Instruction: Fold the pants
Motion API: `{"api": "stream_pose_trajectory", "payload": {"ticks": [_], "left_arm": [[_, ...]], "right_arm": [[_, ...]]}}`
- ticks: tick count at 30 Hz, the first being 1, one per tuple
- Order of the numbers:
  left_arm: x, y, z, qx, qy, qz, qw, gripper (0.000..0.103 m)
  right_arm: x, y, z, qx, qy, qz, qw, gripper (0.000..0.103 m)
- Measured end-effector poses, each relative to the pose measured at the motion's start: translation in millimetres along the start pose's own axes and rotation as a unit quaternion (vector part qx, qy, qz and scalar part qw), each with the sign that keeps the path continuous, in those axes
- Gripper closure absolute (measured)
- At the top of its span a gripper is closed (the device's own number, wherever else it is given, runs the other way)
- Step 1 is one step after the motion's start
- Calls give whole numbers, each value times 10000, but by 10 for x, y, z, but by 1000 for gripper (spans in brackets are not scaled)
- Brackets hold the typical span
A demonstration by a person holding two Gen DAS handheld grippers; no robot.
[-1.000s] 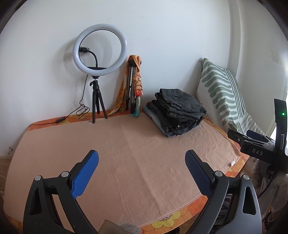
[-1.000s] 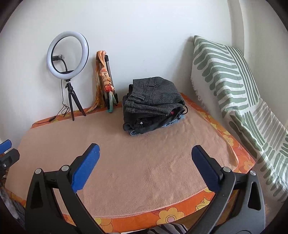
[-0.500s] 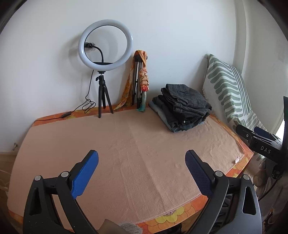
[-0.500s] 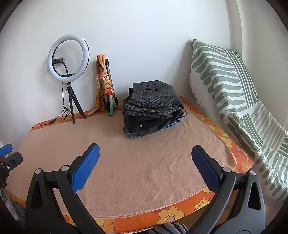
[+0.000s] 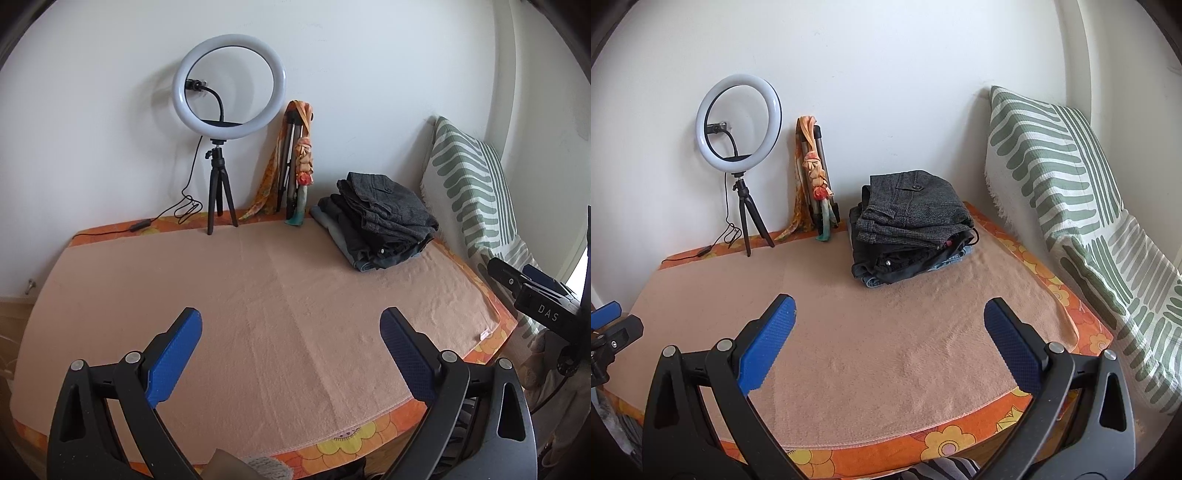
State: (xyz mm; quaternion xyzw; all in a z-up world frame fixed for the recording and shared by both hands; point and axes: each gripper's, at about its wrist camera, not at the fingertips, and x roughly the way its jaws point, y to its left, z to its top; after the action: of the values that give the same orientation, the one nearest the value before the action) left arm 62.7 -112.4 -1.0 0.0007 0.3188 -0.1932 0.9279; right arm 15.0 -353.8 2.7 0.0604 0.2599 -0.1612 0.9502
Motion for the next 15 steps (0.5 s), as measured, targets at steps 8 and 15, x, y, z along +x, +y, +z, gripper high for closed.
{"api": "stream_pose_trajectory", "payload": {"ticks": [8,15], "left_arm": [[-4,8,2,-10,3,-23,10000,6],[2,-11,8,-4,15,-54,10000,6]], "right_arm": [[7,11,4,-5,-4,15,10000,0],[12,2,5,-5,1,27,10000,0]]}}
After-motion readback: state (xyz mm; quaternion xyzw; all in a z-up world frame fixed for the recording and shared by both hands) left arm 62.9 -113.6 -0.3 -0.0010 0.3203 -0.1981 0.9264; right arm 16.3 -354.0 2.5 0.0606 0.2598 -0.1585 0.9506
